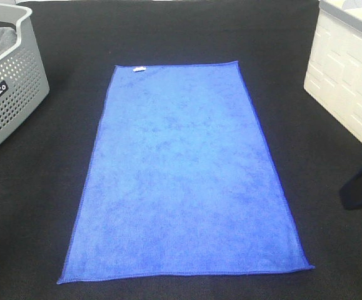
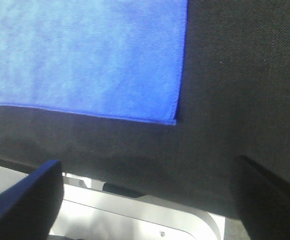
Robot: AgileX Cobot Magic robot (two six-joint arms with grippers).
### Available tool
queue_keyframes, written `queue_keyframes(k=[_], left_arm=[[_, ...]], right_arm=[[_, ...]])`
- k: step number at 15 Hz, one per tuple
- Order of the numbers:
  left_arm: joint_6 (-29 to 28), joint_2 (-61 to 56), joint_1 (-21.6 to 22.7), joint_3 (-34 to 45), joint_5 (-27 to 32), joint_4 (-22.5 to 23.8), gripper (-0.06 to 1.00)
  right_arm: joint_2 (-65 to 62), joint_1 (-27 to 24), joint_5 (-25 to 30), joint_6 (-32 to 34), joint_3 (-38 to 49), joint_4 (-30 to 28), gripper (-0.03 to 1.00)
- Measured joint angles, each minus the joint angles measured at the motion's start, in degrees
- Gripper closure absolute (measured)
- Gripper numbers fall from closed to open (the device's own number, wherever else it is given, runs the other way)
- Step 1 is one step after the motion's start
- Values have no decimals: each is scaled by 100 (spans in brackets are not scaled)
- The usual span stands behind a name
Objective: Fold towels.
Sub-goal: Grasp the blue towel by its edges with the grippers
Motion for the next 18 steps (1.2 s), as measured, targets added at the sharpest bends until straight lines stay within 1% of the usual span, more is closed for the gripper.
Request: queue_keyframes(k=[1,2,4,5,6,7,9,10,11,12,13,15,17,18], left_arm=[[252,544,0,0,-155,-281,30],[453,854,0,0,-246,-470,30],[865,1432,0,0,-395,-934,30],[1117,1667,0,0,-453,-1186,30],[1501,1994,0,0,-539,-1558,30],[1719,2217,0,0,-567,-1799,30],[2120,2693,0,-6,-579,-2166,30],[2292,2911,0,-6,-584,-2332,30],[2292,2911,0,-6,-584,-2332,30],[2441,3123,-6,-6,-590,-2492,30],[2670,3443,-97,-11,-613,-2733,30],[2979,3776,-418,-11,-768,-3151,30],[3140,4045,-670,0,-1043,-3541,30],[3260,4183,-751,6,-1152,-3655,30]], right_arm=[[476,0,-235,-46,0,0,12],[728,0,-390,-63,0,11,12],[1175,0,-665,-109,0,218,12],[1352,0,-802,-269,0,453,12],[1530,0,-928,-510,0,739,12],[1770,0,-1031,-871,0,1169,12],[2120,0,-1175,-1134,0,1444,12],[2309,0,-1278,-1152,0,1484,12],[2309,0,-1278,-1152,0,1484,12],[2481,0,-1346,-1163,0,1490,12],[2767,0,-1432,-1192,0,1495,12],[3191,0,-1518,-1318,-6,1639,13],[3541,0,-1570,-1673,23,1988,15],[3690,0,-1667,-1891,86,2235,16]])
